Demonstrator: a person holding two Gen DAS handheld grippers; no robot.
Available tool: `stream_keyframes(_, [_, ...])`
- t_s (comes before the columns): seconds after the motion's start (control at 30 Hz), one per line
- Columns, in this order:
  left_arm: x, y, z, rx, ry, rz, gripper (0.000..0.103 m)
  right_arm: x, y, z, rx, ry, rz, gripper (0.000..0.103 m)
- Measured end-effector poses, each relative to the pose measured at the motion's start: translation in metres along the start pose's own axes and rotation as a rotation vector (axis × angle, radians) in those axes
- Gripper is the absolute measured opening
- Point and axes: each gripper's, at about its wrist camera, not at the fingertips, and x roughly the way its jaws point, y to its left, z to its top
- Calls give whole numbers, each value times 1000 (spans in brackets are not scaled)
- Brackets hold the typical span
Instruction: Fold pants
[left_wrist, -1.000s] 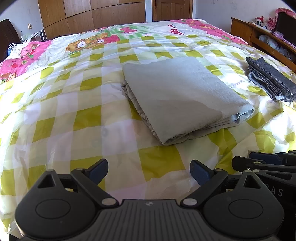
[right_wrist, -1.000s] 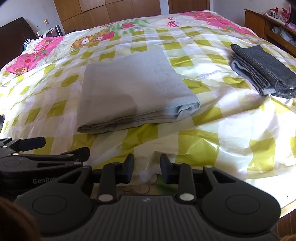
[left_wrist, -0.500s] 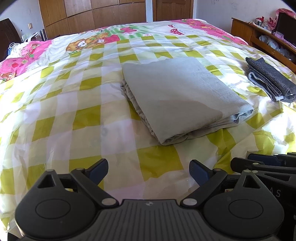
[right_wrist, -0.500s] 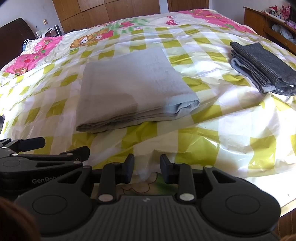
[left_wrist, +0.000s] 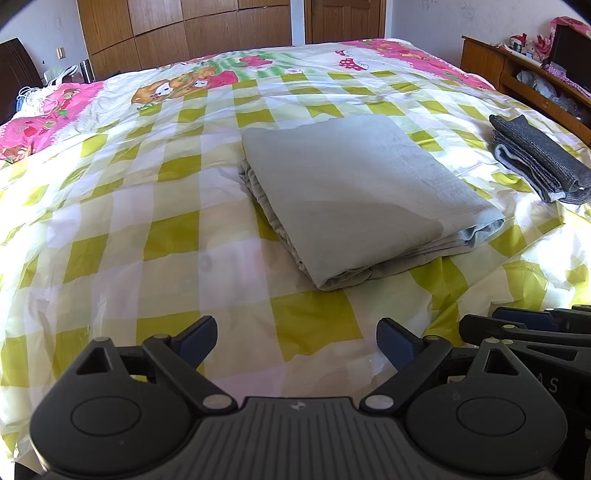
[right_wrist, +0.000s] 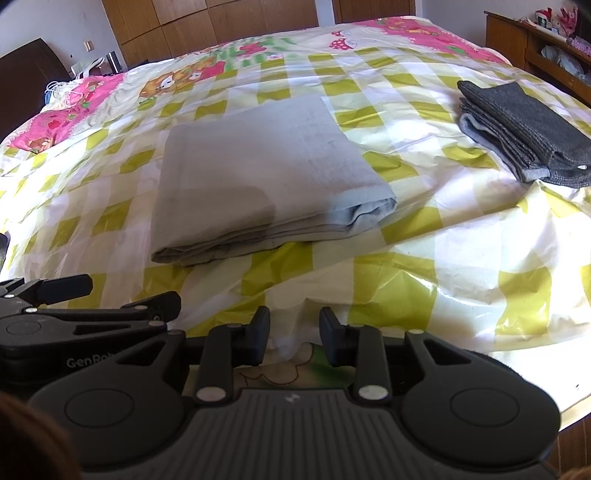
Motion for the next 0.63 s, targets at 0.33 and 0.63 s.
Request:
stream_keyframes(0.33, [-1, -1, 1, 5, -5, 1, 101, 0, 0, 0, -2, -1, 0, 31])
stream_keyframes(0.63, [0, -2, 1, -5, 1, -7, 99, 0, 0, 0, -1, -1, 0, 30])
